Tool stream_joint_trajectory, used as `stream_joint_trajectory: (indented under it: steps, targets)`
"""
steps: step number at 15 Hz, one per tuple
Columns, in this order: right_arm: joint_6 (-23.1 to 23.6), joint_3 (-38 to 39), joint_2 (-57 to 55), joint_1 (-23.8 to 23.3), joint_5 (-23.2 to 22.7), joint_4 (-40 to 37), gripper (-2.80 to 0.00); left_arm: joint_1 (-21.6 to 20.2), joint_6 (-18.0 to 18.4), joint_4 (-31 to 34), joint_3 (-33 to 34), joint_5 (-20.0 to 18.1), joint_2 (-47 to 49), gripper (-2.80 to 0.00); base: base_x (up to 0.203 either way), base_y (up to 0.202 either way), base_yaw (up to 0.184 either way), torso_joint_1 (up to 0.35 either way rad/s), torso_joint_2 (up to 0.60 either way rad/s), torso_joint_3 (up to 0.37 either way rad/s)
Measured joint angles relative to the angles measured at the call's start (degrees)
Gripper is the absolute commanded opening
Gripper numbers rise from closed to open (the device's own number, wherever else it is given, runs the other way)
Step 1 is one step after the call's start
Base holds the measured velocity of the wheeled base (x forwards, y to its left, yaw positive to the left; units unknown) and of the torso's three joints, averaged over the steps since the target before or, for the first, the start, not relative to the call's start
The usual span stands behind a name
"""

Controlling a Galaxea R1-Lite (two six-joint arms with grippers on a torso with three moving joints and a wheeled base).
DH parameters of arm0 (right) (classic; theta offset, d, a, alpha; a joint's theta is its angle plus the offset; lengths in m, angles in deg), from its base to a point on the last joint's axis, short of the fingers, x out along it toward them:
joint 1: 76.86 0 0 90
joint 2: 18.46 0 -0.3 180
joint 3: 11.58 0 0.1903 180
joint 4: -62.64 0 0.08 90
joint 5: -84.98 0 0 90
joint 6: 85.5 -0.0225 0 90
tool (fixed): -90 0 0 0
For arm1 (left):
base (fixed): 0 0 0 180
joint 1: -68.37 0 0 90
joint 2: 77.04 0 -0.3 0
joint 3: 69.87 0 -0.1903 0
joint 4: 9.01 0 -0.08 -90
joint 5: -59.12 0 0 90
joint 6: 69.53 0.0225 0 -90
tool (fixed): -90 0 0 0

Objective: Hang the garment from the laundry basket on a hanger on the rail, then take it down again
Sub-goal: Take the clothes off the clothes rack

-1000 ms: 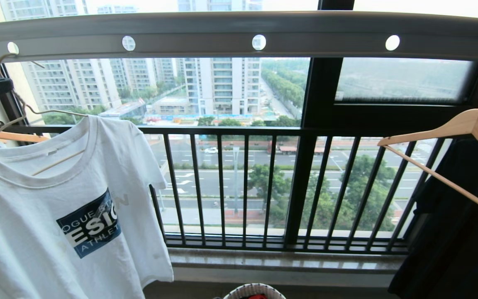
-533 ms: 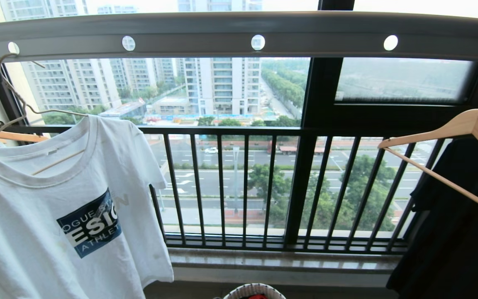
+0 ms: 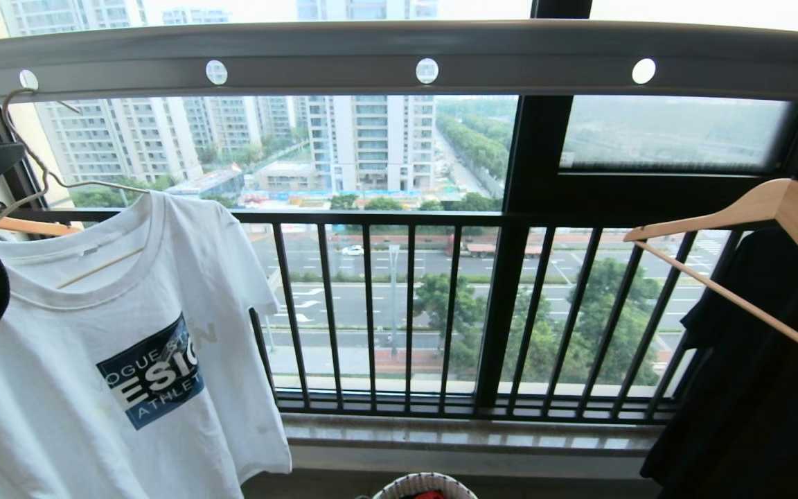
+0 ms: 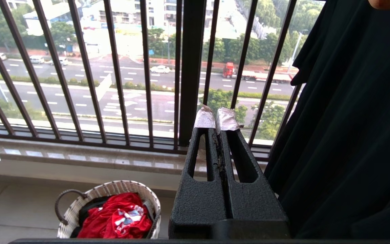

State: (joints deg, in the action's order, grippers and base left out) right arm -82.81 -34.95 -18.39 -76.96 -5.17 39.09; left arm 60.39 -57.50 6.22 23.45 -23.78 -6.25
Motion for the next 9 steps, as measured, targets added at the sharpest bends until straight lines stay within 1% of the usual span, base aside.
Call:
stream_joint_trajectory:
  steps: [1,2,4,6,7,9]
  targets:
    - [0.0,0.0,0.0,0.0,0.0,0.0,-2.80,-1.2,-0.2,-0.1,-0.3,-0.9,0.8,0.00,0.000,0.000,0.000,0.000,0.00,0.000]
    - [0.0,0.0,0.0,0.0,0.0,0.0,-2.80,-2.4,-0.4,-0.1,-0.4,-3.1,1.6,0.00,0.000,0.000,0.000,0.000,0.00,0.000]
    - [0.0,0.0,0.0,0.0,0.0,0.0,-2.80,-5.8,-0.6,0.2,-1.1,-9.3,3.9,0.00,0.000,0.000,0.000,0.000,0.00,0.000]
    - [0.0,0.0,0.0,0.0,0.0,0.0,-2.80,-9.9,-0.6,0.4,-2.5,-13.3,6.7,0.00,0.000,0.000,0.000,0.000,0.00,0.000]
    - [0.0,0.0,0.0,0.0,0.0,0.0,-2.80,-11.9,-0.6,1.0,-3.3,-15.8,8.1,0.00,0.000,0.000,0.000,0.000,0.00,0.000]
    - [0.0,0.0,0.0,0.0,0.0,0.0,-2.80,-15.3,-0.6,4.2,-5.1,-22.8,10.3,0.00,0.000,0.000,0.000,0.000,0.00,0.000]
